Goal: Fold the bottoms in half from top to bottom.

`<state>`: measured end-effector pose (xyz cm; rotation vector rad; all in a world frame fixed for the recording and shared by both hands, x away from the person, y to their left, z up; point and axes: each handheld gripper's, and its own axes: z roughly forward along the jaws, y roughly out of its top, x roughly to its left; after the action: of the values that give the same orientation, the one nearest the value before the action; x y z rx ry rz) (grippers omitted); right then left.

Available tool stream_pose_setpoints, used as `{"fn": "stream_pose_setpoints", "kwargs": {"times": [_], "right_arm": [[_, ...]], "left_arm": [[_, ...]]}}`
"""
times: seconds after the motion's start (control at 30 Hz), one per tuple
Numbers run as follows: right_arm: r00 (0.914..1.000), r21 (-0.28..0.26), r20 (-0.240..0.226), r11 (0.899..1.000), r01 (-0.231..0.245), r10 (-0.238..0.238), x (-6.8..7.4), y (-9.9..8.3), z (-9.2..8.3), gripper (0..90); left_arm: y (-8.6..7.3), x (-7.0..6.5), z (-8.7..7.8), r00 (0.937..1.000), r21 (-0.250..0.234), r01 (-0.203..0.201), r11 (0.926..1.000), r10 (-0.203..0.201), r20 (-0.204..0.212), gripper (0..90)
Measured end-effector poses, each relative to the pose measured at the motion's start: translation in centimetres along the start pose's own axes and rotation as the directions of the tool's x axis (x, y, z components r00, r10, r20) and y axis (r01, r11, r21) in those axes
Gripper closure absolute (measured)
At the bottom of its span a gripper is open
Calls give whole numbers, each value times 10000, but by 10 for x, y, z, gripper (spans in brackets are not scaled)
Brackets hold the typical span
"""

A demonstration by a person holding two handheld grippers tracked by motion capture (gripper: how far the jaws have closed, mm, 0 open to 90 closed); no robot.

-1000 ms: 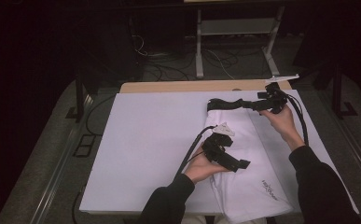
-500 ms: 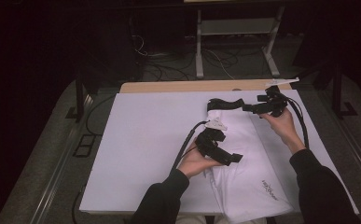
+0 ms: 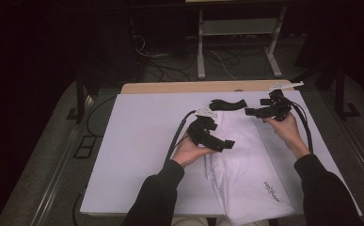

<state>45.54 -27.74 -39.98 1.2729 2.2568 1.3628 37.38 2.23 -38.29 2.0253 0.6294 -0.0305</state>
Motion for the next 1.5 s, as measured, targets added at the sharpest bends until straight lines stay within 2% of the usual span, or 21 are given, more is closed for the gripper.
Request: {"fn": "stream_pose_setpoints", "kwargs": {"times": [0.03,0.33,0.63,0.83,1.1,1.37,1.5], "right_arm": [[10000,0,0,10000,0,0,0,0,0,0],[9999,66,-110,10000,24,-23,1,-3,-1,0],[9999,213,-90,9997,-103,104,-3,-11,-1,0],[9997,235,-71,9995,-227,228,-7,-14,-2,0],[9994,409,-69,9986,-338,341,-10,-16,2,0],[9976,582,-177,9961,-660,671,-16,-18,6,0],[9964,716,-199,9941,-812,828,-19,-19,8,0]], "left_arm": [[0,0,0,10000,0,0,10000,0,0,0],[5,27,-7,9984,-386,532,9978,-539,-158,0],[6,53,-5,9940,-259,943,9952,-955,-524,0],[5,69,-2,9902,-279,1230,9920,-1246,-627,0],[4,85,3,9853,-334,1531,9876,-1552,-717,0],[3,98,9,9793,-211,1826,9830,-1837,-853,0],[1,104,13,9753,-297,2022,9789,-2040,-846,0]]}}
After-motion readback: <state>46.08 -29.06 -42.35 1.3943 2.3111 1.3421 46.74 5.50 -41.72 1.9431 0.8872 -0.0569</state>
